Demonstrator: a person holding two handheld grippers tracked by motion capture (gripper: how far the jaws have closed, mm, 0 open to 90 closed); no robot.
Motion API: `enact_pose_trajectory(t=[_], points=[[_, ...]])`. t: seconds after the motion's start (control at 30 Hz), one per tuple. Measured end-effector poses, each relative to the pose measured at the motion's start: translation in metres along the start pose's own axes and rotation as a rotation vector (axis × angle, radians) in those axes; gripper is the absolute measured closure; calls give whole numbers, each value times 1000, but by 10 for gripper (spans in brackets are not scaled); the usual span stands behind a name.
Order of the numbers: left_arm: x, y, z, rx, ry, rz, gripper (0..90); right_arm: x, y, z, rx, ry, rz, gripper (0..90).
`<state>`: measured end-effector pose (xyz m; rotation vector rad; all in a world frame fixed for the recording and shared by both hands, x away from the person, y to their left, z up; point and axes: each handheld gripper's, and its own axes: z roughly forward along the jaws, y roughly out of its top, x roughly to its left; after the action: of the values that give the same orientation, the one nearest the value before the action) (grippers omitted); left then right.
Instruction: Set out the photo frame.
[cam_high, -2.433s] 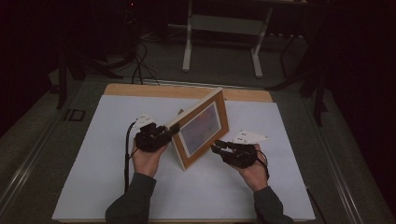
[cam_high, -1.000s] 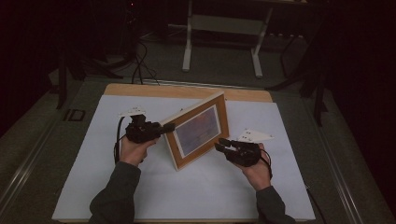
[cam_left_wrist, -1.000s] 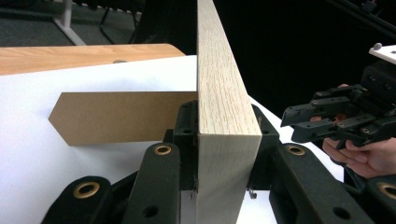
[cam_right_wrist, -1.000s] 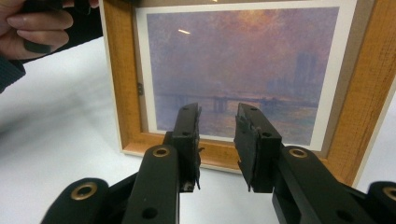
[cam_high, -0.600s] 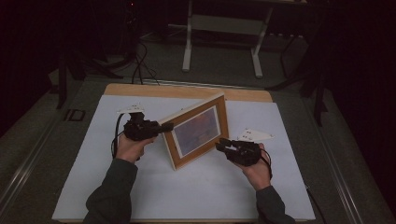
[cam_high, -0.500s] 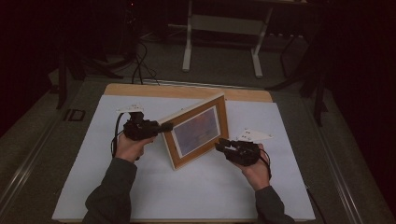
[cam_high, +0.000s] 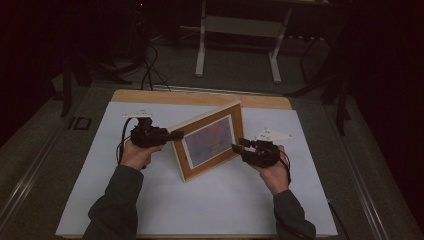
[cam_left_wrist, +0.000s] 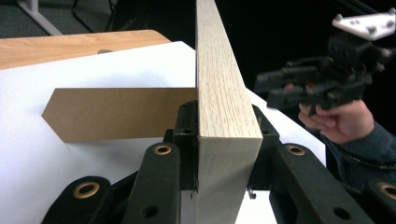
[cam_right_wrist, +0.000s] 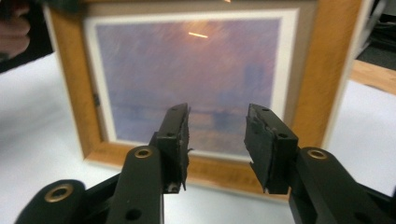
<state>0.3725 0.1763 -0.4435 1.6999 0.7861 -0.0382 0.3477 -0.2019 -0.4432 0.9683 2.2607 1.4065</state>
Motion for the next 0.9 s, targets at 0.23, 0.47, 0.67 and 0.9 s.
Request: enact_pose_trajectory(t=[0.23,0.47,0.67,0.9], points=[[5,1,0,-7,-16,4,716,-19,20,13,15,-64,5,478],[8,2,1,-2,-20,10,717,-37,29,25,9,-98,11,400],[10,5,1,7,-21,16,717,-53,30,37,21,-92,38,364],[14,6,2,9,-39,15,716,-67,30,52,32,-66,91,333]])
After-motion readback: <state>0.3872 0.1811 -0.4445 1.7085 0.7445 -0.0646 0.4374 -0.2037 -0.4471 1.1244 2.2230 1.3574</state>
